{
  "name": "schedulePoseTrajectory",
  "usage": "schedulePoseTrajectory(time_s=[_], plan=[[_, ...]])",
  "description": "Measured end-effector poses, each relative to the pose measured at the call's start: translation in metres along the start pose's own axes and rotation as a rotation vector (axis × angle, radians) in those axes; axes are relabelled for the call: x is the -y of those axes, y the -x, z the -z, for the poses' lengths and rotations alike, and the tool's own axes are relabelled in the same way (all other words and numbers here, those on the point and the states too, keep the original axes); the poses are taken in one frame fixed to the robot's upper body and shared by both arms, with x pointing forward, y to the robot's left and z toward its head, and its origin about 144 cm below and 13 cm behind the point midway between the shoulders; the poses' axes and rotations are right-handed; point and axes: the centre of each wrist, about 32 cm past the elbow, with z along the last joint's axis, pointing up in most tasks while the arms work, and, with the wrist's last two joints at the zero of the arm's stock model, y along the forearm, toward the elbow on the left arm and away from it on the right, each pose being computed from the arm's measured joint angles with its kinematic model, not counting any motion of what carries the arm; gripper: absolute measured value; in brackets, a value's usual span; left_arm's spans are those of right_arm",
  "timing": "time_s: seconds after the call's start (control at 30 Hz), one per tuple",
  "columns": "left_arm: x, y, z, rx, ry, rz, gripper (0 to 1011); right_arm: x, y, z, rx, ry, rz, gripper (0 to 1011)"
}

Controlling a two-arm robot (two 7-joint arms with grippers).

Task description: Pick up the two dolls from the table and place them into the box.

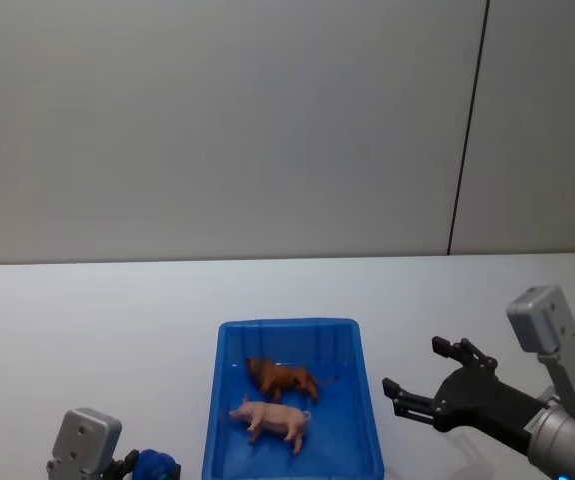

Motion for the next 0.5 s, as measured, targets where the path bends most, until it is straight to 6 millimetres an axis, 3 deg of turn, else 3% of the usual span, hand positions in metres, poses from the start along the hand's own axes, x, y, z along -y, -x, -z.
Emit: schedulePoseTrajectory(time_s=[0.33,0.5], plan=[[0.004,-0.008,-0.020,0.049,0.033,-0.009,525,0.000,0.000,0.000,0.000,0.000,0.000,1001],[0.007,-0.013,-0.044,0.111,0.085,-0.012,487,0.000,0.000,0.000,0.000,0.000,0.000,1001]])
